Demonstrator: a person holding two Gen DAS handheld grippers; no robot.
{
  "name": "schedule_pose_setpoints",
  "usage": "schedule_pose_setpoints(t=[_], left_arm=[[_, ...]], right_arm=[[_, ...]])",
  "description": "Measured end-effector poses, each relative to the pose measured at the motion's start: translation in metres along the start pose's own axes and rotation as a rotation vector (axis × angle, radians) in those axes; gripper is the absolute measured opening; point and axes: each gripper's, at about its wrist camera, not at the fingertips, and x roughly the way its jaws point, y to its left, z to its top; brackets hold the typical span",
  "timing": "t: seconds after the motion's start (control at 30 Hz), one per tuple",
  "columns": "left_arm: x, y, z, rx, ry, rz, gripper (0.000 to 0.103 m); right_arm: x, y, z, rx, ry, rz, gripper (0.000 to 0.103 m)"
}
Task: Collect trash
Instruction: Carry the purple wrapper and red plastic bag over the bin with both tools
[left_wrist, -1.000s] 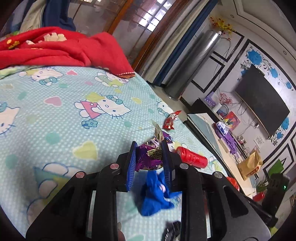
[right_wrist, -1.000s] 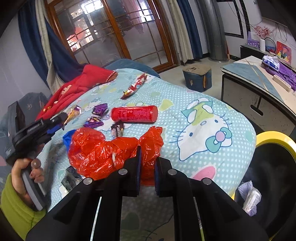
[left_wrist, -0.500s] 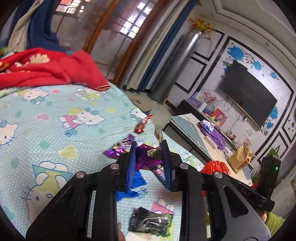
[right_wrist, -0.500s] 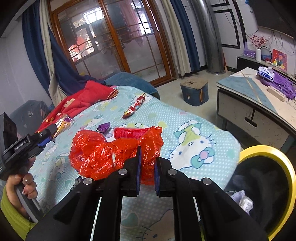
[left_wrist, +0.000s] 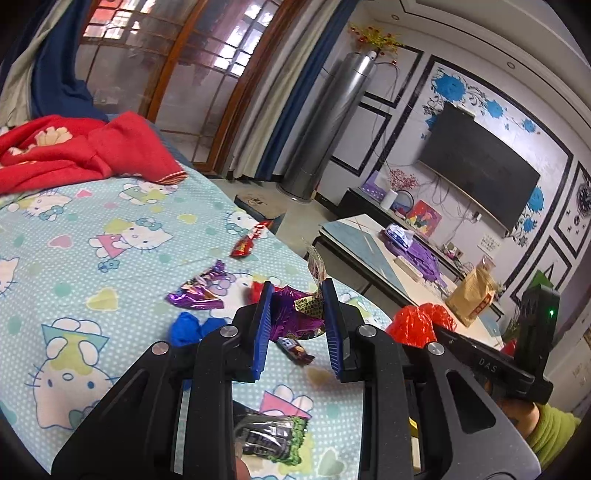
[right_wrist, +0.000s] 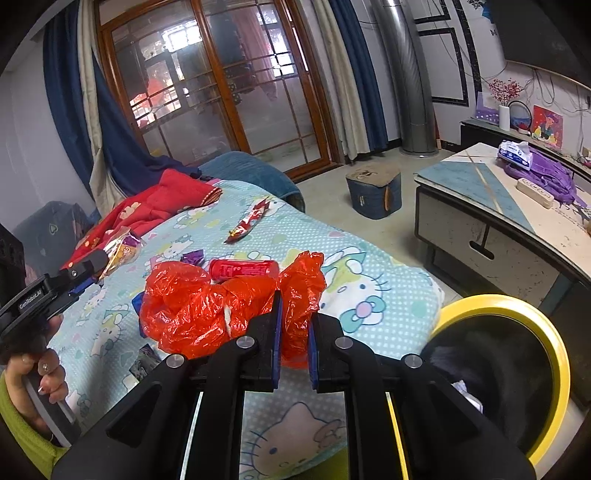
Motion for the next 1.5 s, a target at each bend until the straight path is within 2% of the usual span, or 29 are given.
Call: schedule_pose_setpoints(t=[0.4, 1.17, 1.5], left_arm=[[0.006, -0.028, -0.009, 0.043, 0.019, -0.060, 0.019], [0.033, -0.096, -0.045, 0.159, 0.121, -0.169, 0.019], [0.052, -0.137, -0.070, 0.254, 0.178, -0.221, 0.019]], right_arm=[[-0.021, -0.028, -0.002, 0.029, -0.027, -0.055, 0.011], [-0.062, -0.102, -0.012, 0.152, -0.085, -0.195, 0.011], [-0.074, -0.126, -0.019, 0.190, -0.103, -0.264, 0.011]])
